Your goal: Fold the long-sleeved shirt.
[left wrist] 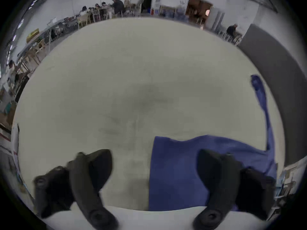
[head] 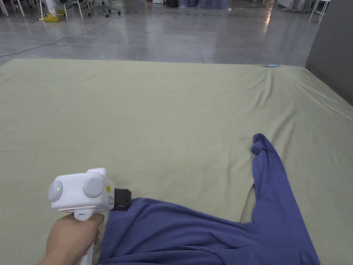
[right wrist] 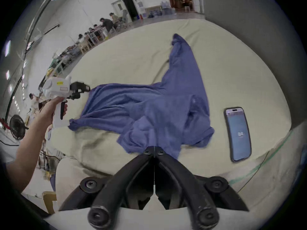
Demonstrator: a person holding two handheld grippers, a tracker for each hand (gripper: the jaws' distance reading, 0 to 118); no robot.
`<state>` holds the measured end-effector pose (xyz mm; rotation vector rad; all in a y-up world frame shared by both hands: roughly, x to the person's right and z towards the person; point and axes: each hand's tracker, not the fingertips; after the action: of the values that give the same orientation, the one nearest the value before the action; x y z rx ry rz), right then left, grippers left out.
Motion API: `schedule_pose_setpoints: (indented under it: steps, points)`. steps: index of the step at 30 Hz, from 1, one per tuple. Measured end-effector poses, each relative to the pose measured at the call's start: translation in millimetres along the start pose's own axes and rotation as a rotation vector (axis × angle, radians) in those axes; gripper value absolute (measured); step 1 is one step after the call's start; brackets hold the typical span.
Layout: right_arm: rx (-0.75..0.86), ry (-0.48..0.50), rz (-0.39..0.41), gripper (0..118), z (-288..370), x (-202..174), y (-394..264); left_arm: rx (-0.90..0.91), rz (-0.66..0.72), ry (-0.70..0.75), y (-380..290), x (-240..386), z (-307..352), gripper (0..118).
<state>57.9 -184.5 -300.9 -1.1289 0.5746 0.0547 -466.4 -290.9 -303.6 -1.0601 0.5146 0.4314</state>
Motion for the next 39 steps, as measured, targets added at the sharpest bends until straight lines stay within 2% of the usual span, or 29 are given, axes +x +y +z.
schedule_pose_setpoints:
  steps: [2,4,5,6,7,9,10,11,12,13,15,18,19,20,21,22,23,24,26,27,29,31,33,34,37,39]
  points:
    - [-0.004,-0.025,-0.034,0,-3.5,13.2,5.3,-0.048,-0.029,0.054,-4.9,3.8,-16.9,76]
    - [-0.003,-0.073,-0.046,0,-9.0,25.2,12.5,0.025,-0.139,0.084,-12.6,15.8,-10.9,75]
    - [-0.005,-0.091,-0.036,0,-12.4,29.8,16.1,0.050,-0.183,0.098,-13.6,20.8,-4.0,63]
    - [-0.007,-0.126,-0.017,0,-17.7,34.8,22.5,0.064,-0.218,0.066,-16.9,26.3,0.2,23]
    - [-0.012,-0.169,-0.001,0,-25.5,39.7,33.0,0.072,-0.242,0.058,-18.6,33.5,4.2,0]
    - [-0.011,-0.199,0.023,0,-39.0,48.3,53.8,0.078,-0.255,0.039,-21.0,40.1,11.9,0]
    - [0.001,-0.190,0.023,9,-47.7,54.9,67.9,0.070,-0.245,-0.016,-22.7,41.9,21.1,0]
    - [0.012,-0.179,0.020,42,-55.7,62.6,81.1,0.067,-0.214,-0.060,-22.2,41.0,26.9,0]
    - [0.014,-0.185,0.006,94,-66.1,70.9,96.6,0.075,-0.178,-0.081,-20.6,39.1,33.9,0]
    - [-0.014,-0.185,-0.051,118,-80.4,80.3,113.1,0.089,-0.149,-0.082,-18.5,36.5,42.3,0]
    - [-0.028,-0.197,-0.106,118,-100.9,91.8,138.1,0.107,-0.121,-0.104,-14.4,29.8,58.7,0]
    - [-0.150,-0.160,-0.157,118,-141.5,105.7,166.3,0.144,-0.103,-0.111,-8.7,18.7,80.4,0]
    - [-0.193,-0.158,-0.190,114,-156.5,109.2,170.4,0.151,-0.103,-0.107,-8.0,15.9,86.6,0]
    - [-0.232,-0.154,-0.194,101,-168.7,111.7,171.7,0.158,-0.102,-0.112,-8.0,13.5,91.1,0]
    - [-0.272,-0.161,-0.191,93,-182.6,116.5,171.4,0.163,-0.101,-0.115,-8.4,11.6,95.3,0]
    - [-0.290,-0.206,-0.180,94,-189.7,114.0,168.9,0.164,-0.102,-0.116,-7.0,9.8,96.7,0]
    - [-0.279,-0.265,-0.106,93,-189.0,107.2,167.4,0.169,-0.104,-0.116,-7.1,8.2,98.9,0]
    - [-0.262,-0.273,-0.070,86,-185.4,96.9,167.9,0.172,-0.105,-0.119,-7.8,6.5,101.0,0]
    - [-0.247,-0.314,0.004,68,-178.9,82.1,164.6,0.177,-0.098,-0.121,-6.3,2.3,102.1,0]
    - [-0.241,-0.318,0.056,48,-176.2,74.7,163.8,0.179,-0.094,-0.121,-5.8,0.9,102.6,0]
    - [-0.236,-0.328,0.142,0,-173.1,60.8,160.8,0.182,-0.088,-0.119,-6.7,-1.3,104.9,0]
    - [-0.233,-0.317,0.208,0,-169.9,42.3,157.1,0.185,-0.066,-0.138,-8.0,-4.7,106.6,0]
    - [-0.236,-0.325,0.242,0,-168.0,31.8,153.6,0.183,-0.053,-0.148,-11.1,-6.7,109.3,0]
    - [-0.226,-0.299,0.255,0,-163.0,28.0,153.3,0.182,-0.051,-0.150,-12.3,-8.5,111.1,0]
    - [-0.120,-0.252,0.212,0,-130.9,21.7,162.4,0.188,-0.026,-0.176,-12.2,-18.6,121.9,0]
    - [-0.044,-0.215,0.211,0,-96.2,19.6,171.4,0.204,0.005,-0.194,-8.0,-28.1,133.0,0]
